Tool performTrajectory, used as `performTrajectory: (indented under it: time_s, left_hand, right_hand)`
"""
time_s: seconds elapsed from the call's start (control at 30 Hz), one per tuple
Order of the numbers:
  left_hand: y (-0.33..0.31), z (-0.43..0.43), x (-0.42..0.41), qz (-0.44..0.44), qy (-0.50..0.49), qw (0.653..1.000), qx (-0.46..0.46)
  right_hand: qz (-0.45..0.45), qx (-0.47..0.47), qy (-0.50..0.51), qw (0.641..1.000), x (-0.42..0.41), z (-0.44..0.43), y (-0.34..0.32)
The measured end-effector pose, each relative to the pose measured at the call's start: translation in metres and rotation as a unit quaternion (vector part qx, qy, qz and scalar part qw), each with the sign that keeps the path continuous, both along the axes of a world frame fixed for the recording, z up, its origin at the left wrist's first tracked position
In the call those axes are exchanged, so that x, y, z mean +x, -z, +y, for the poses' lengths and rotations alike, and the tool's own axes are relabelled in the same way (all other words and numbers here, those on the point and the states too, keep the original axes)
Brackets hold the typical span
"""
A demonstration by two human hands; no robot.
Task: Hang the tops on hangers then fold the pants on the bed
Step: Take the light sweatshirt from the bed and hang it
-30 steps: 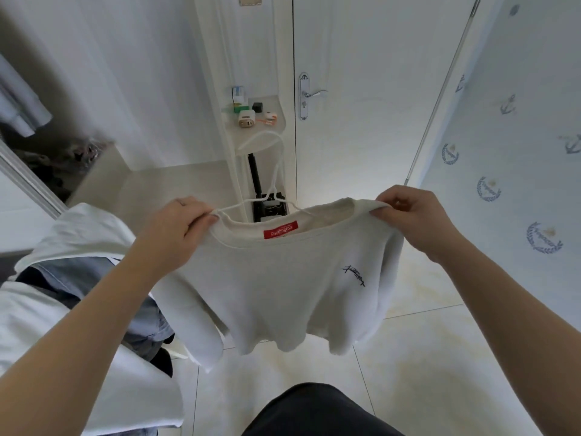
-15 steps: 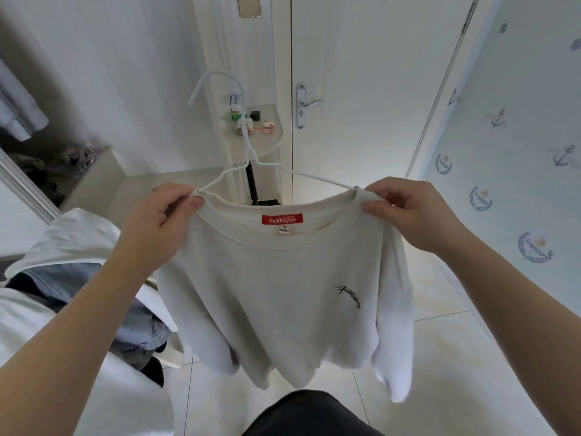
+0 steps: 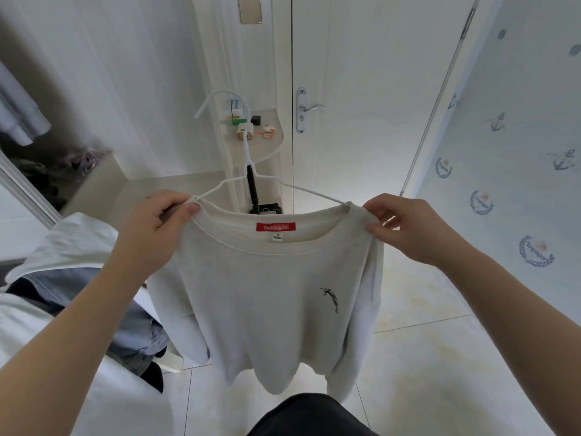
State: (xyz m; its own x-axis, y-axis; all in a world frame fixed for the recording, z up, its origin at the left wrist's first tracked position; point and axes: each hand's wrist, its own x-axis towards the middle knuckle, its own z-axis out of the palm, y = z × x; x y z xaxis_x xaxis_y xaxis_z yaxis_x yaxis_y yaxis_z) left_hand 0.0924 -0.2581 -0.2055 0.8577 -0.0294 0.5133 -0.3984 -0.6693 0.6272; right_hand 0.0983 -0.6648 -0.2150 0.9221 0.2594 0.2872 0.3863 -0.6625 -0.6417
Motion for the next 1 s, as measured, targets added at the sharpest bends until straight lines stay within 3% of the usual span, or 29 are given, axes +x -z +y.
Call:
performTrajectory:
  time_s: [0.13, 0.43, 0.77, 0.87, 1.0]
  left_hand:
    - [0.003, 0.006, 0.000, -0.009, -0.009, 1.000, -0.005]
    - [0.008, 0.009, 0.002, -0.019, -0.021, 1.000, 0.002]
    - [0.015, 0.013, 0.001, -0.005, -0.052, 0.999, -0.011]
    - [0.016, 0.009, 0.003, -0.011, -0.046, 0.999, -0.016]
    - [0.017, 0.007, 0.009, -0.013, -0.047, 0.999, 0.013]
  right_hand:
    - [0.005, -0.035, 0.022, 0.999, 0.001, -0.001, 0.011]
    - [-0.016, 0.014, 0.101, 0.995, 0.003, 0.015, 0.040]
    - [0.051, -0.005, 0.026, 0.998, 0.008, 0.002, 0.037]
    - [0.059, -0.031, 0.065, 0.996, 0.010, 0.006, 0.046]
    - [0.029, 0.007, 0.119, 0.993, 0.013, 0.009, 0.051]
